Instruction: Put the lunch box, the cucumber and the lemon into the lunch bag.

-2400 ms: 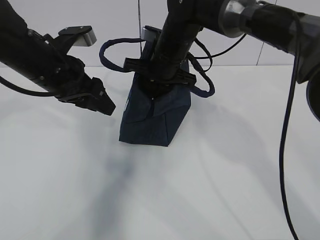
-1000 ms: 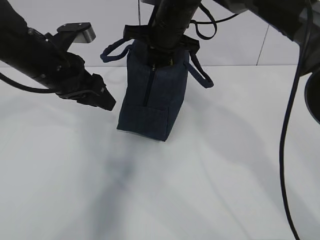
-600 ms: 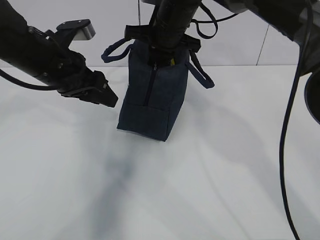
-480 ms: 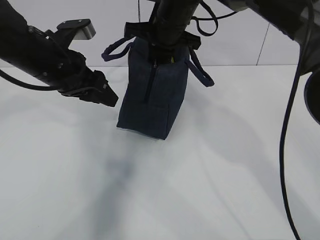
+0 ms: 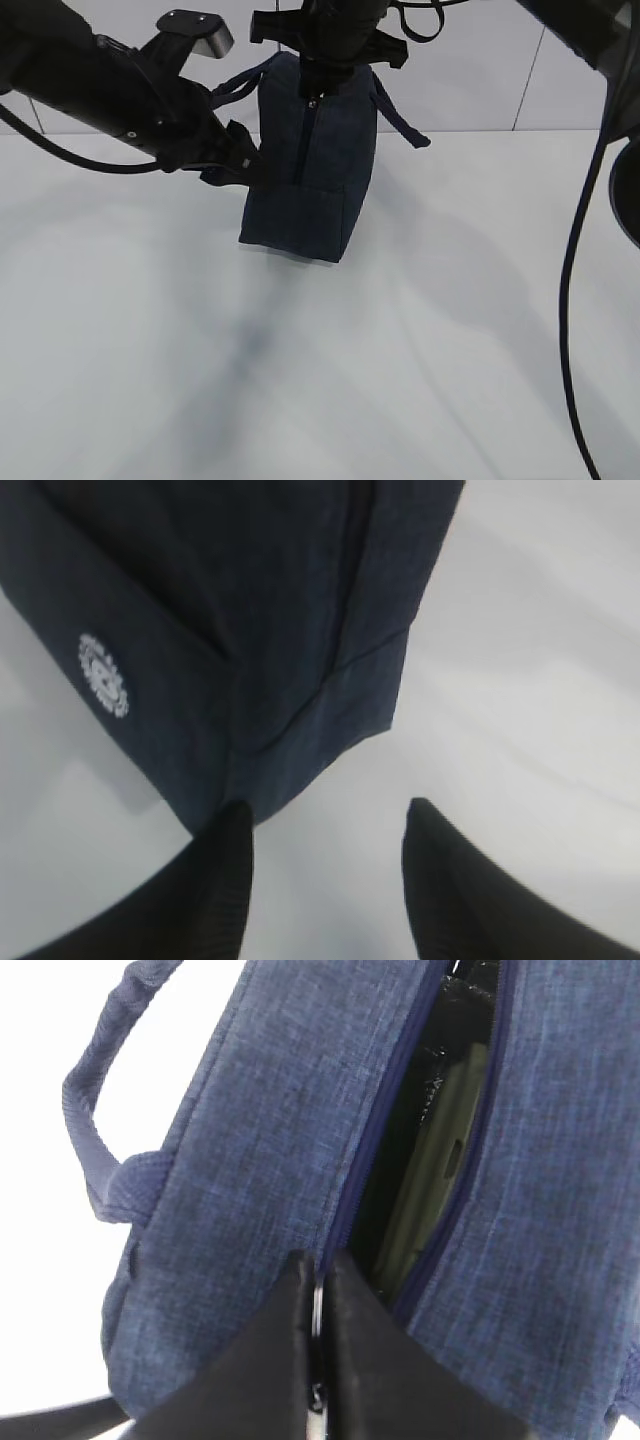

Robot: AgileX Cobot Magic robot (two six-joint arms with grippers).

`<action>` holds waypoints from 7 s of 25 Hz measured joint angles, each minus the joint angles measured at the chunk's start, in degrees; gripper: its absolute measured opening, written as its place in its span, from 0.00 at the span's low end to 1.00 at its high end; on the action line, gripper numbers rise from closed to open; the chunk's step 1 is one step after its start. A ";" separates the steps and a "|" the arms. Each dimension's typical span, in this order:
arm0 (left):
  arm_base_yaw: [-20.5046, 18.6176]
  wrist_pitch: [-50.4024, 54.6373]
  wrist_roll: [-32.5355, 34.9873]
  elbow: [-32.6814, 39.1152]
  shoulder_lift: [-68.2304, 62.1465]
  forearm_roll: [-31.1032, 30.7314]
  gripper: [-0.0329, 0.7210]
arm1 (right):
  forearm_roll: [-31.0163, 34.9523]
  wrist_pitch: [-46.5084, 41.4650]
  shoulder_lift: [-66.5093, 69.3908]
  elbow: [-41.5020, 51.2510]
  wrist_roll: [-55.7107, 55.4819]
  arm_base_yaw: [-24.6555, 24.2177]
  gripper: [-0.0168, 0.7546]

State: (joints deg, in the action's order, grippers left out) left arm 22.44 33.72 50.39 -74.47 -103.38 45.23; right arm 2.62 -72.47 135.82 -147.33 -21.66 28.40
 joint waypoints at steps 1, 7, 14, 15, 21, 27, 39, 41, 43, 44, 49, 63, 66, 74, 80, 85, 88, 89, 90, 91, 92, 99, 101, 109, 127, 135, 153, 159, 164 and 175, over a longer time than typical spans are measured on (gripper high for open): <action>0.63 -1.31 0.27 -0.11 -0.41 0.11 0.54 | 0.00 0.00 0.00 0.00 0.00 0.00 0.02; 2.06 -7.54 0.84 -1.19 -2.23 1.03 0.64 | 0.00 -0.13 0.00 -0.64 0.10 0.00 0.02; 2.06 -8.97 0.97 -3.62 -5.28 1.62 0.24 | -0.45 -0.13 0.00 -0.64 0.20 0.00 0.02; 2.06 -8.97 1.06 -3.73 -5.28 1.62 0.14 | -0.69 -0.21 0.00 -0.64 0.20 0.00 0.02; 2.06 -9.44 1.06 -3.76 -5.28 1.70 0.03 | -1.99 -0.21 0.00 -1.30 0.41 0.00 0.02; 2.06 -9.72 1.06 -3.80 -5.28 2.26 0.03 | -4.83 -0.41 0.00 -3.28 0.41 0.19 0.02; 2.06 -10.90 1.06 -3.80 -5.28 2.60 0.03 | -7.51 -0.41 0.00 -3.98 0.52 0.19 0.02; 2.06 -11.26 1.06 -3.80 -5.28 3.41 0.03 | -9.33 -0.41 0.00 -3.98 0.52 0.19 0.02; 2.06 -11.78 1.06 -3.80 -5.28 4.52 0.03 | -10.07 -0.41 0.00 -3.98 0.52 0.19 0.02; 2.14 -11.79 1.06 -3.80 -5.28 4.95 0.03 | -10.30 -0.41 0.00 -3.98 0.52 0.19 0.02; 2.14 -12.14 1.06 -3.80 -5.28 5.69 0.03 | -11.38 0.58 0.00 -3.98 0.52 0.23 0.02; 2.14 -13.03 1.06 -4.07 -5.28 6.15 0.03 | -15.75 9.62 0.72 -3.98 0.60 0.45 0.02; 2.14 -13.07 1.06 -4.07 -5.28 6.15 0.03 | -16.10 10.33 1.23 -3.98 0.60 0.45 0.02; 2.14 -12.28 1.06 -4.07 -5.28 4.71 0.03 | -17.68 11.90 1.49 -3.98 0.60 0.45 0.02; 2.14 -12.28 1.06 -4.15 -5.28 4.58 0.03 | -17.68 12.04 1.53 -3.98 0.60 -0.72 0.02; 2.14 -11.88 1.06 -4.15 -5.28 4.35 0.03 | -18.07 13.49 1.62 -3.98 0.60 -2.05 0.02; 2.14 -11.64 1.06 -4.15 -5.28 4.35 0.03 | -18.31 14.30 1.82 -3.98 0.49 -2.89 0.02; 2.14 -11.52 1.06 -4.15 -5.28 4.25 0.03 | -18.31 14.69 2.04 -3.98 0.36 -3.03 0.02; 2.14 -11.37 1.06 -4.15 -5.28 4.25 0.03 | -18.31 14.92 2.16 -3.98 0.22 -3.09 0.02; 2.14 -11.25 1.06 -4.15 -5.28 4.25 0.03 | -18.31 15.33 2.27 -3.98 0.13 -3.18 0.02; 2.14 -11.12 1.06 -4.15 -5.28 4.25 0.03 | -18.06 15.75 2.54 -3.98 0.08 -3.18 0.02; 2.14 -10.17 1.06 -4.15 -5.28 3.66 0.03 | -18.06 18.11 4.73 -3.98 -0.01 -3.36 0.02; 2.14 -9.71 1.06 -4.15 -5.28 3.28 0.03 | -18.06 18.63 5.23 -3.98 -0.05 -3.59 0.02; 2.14 -9.44 1.06 -2.67 -5.28 3.04 0.03 | -17.78 22.88 6.05 -3.98 -0.28 -5.46 0.02; 2.14 -2.18 0.64 -1.91 -5.28 1.38 0.03 | -14.86 29.65 10.44 -3.98 -0.46 -8.20 0.02; 1.49 -0.42 -3.01 -1.91 -5.28 -0.58 0.03 | -13.77 30.85 10.99 -3.98 -0.46 -8.24 0.02; -2.51 10.50 -14.23 -20.67 -4.27 -0.53 0.50 | -8.87 31.05 10.99 -3.98 -0.46 -8.53 0.02; -2.51 11.82 -16.31 -29.62 -10.64 -0.53 0.51 | -7.56 31.05 10.99 -3.98 -0.46 -8.53 0.02; -2.51 12.79 -16.79 -34.09 -16.64 -0.28 0.51 | -7.11 31.05 10.99 -3.98 -0.46 -8.66 0.02; -2.73 16.09 -16.64 -36.78 -22.34 0.73 0.08 | -6.20 30.82 10.99 -3.98 -0.46 -8.66 0.02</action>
State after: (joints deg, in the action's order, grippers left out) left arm 19.71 49.81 33.75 -111.24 -125.72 45.96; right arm -3.58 -41.66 146.81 -151.31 -22.11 19.74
